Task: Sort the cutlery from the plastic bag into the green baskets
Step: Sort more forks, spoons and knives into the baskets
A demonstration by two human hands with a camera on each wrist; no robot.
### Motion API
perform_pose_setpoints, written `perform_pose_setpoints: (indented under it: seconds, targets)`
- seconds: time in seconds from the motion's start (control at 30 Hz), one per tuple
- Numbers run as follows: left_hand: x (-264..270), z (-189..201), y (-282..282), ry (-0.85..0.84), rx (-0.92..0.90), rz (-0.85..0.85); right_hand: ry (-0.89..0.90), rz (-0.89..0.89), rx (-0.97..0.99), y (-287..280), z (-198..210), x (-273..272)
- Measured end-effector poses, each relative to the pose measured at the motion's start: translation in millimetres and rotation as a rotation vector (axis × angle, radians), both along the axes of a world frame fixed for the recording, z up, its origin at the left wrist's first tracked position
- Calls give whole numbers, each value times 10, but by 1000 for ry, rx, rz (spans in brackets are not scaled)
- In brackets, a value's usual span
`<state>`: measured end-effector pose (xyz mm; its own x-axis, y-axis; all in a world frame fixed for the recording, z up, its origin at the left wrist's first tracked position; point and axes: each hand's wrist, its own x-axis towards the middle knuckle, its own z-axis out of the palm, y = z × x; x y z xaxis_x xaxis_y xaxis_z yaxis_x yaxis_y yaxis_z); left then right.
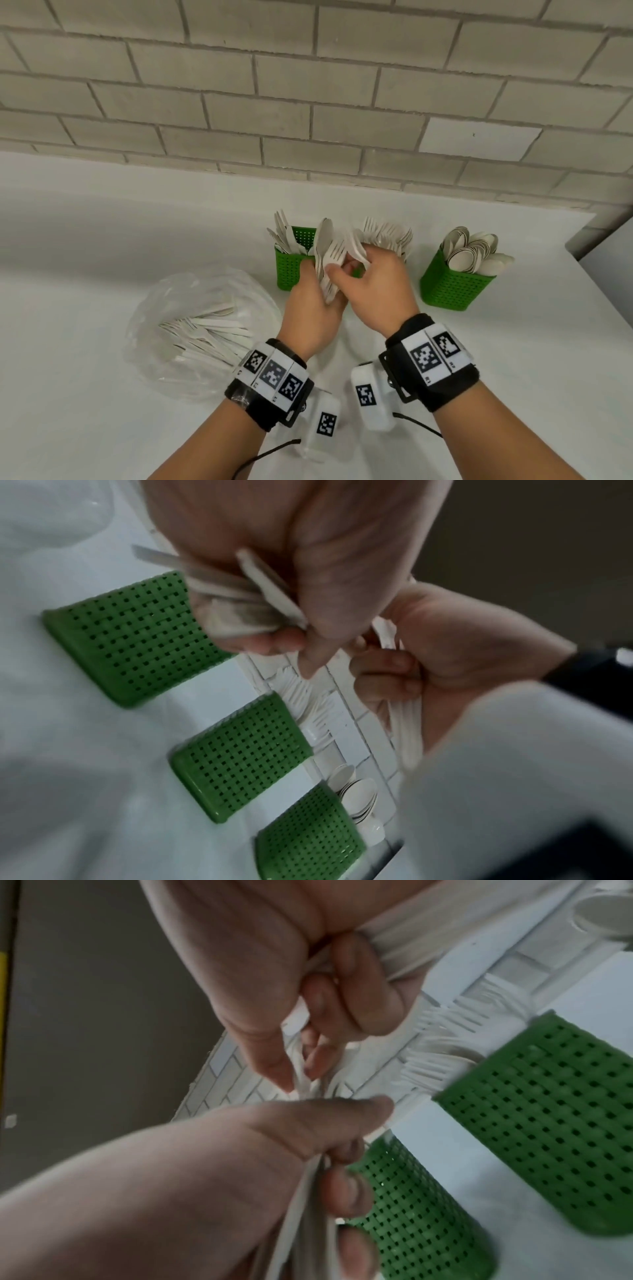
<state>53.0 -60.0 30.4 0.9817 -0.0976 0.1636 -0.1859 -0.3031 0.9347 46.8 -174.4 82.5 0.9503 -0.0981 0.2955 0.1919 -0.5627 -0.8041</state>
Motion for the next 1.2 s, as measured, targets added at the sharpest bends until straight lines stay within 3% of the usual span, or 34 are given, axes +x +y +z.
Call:
perform_pose_setpoints:
  seconds: [0.13, 0.3, 0.43, 0.5, 0.57, 0.67, 0.83, 1.03, 1.2]
  targets:
    - [6, 102, 70, 264, -371, -233, 85, 164, 320, -116, 32, -11]
    - [22, 82, 121, 290, -390, -351, -34, 176, 457, -187, 179, -17]
    - [-23, -16, 113, 376, -480, -304, -90, 48, 760, -375, 414, 20]
    - [-5, -5, 125, 410, -588, -244, -45, 33, 718, -517, 406, 42]
    - [27, 75, 127, 409, -665, -213, 55, 75, 550, -567, 294, 35]
    - [48, 173, 91, 372, -666, -251, 140, 166, 382, -482, 89, -9]
    - [-31, 186, 29, 379, -599, -332, 136, 182, 459, -400, -22, -4]
    - [-83, 256, -19, 373, -527, -192, 101, 137, 434, -375, -26, -29]
    - [-13, 164, -20, 300, -527, -57, 254, 24, 687, -397, 53, 10]
